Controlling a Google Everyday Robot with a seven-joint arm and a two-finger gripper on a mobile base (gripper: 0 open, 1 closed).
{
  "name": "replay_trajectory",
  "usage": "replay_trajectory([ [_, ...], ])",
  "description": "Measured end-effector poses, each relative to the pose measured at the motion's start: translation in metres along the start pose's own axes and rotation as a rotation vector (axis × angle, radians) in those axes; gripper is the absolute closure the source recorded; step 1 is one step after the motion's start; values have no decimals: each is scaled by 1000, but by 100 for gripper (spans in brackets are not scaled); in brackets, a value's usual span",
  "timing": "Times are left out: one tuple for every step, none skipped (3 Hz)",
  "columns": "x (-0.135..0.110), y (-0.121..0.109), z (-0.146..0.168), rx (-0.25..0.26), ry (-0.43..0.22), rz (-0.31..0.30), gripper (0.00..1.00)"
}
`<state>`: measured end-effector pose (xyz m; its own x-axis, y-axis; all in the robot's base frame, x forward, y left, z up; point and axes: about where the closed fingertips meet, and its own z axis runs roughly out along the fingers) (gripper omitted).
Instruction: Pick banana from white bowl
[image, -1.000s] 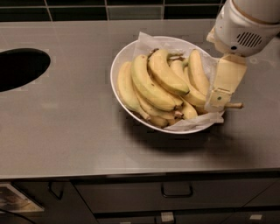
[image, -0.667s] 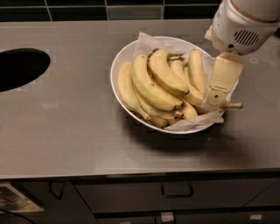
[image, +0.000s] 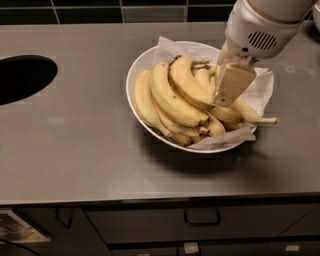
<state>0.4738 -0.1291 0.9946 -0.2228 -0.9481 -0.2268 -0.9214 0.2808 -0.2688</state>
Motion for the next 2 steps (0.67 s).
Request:
replay_trajectory([
  [-10, 4, 7, -18, -2, -1, 41],
  [-20, 8, 14, -41, -9, -9, 40],
])
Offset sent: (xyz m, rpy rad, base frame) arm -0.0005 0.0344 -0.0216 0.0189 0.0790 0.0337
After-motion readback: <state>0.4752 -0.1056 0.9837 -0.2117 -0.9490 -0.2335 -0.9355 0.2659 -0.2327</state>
